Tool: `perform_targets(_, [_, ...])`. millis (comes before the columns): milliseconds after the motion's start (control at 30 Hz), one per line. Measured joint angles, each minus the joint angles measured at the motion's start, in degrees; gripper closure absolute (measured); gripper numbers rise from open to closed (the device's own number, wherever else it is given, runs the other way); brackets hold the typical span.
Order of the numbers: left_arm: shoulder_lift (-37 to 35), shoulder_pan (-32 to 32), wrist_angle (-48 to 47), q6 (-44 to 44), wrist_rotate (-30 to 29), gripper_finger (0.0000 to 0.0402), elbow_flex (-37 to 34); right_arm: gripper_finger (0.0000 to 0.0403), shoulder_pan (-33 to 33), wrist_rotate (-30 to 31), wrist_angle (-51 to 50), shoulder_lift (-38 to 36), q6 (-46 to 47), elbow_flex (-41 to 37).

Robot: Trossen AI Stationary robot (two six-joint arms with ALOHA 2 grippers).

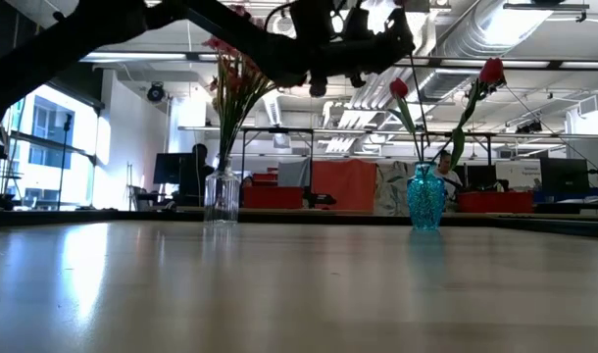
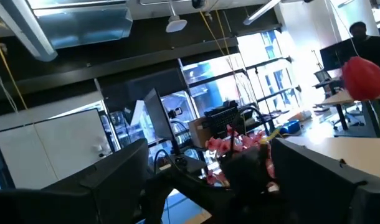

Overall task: Sort flowers into vase by color
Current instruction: Put the red tulip into the blue vase

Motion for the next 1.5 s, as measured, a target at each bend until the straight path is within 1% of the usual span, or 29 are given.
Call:
perform_targets(167, [2.85,1.84,0.00,-1.01,0.07,0.0401,3.96,0.0069,-0.27,0.97,-0.10,0.05,1.26,0.00])
perform_targets(300, [4.09,1.96,-0.17,0.12,0.03,0.0401,5.70,0.0069,-0.28,1.59,-0.10,0.42,1.27,0.00])
perform_targets(500, [4.05,1.15,-0.54,5.71,-0.17,0.0401,5.78,0.0069,-0.28,2.33,-0.11,1.57,1.44,0.00])
perform_targets(633, [4.05,0.45,-1.77,7.79,-3.00,0.0401,5.78,0.0069,-0.28,2.43,-0.13,2.39,1.45,0.00])
perform_targets(733, [4.05,-0.02,-1.87,7.89,-3.31,0.0401,5.78,0.0069,-0.28,2.43,0.04,2.92,1.52,0.00])
perform_targets(833, [4.15,-0.37,-1.82,7.89,-4.29,0.0401,5.78,0.0069,-0.28,2.41,-0.14,3.06,3.75,0.00])
perform_targets(967, [6.31,-0.47,0.65,7.87,-5.24,0.0401,5.79,0.0069,-0.28,2.39,-0.57,3.06,5.59,0.00])
perform_targets(1100, [7.15,-0.43,0.82,7.89,-9.13,0.0401,5.67,0.0069,-0.28,2.33,-0.59,3.06,6.07,0.00])
perform_targets(1167, [6.84,-0.41,1.94,8.31,-10.01,0.0401,5.73,0.0069,-0.28,2.29,-0.66,3.09,6.58,0.00])
perform_targets(1400, [6.76,-0.45,5.00,9.29,-11.16,0.0401,5.78,0.0069,-0.28,2.17,-1.28,3.10,7.33,0.00])
perform_targets(1500, [6.76,-0.45,4.87,9.22,-12.07,0.0401,5.78,0.0069,-0.28,2.15,-1.37,3.10,7.33,0.00])
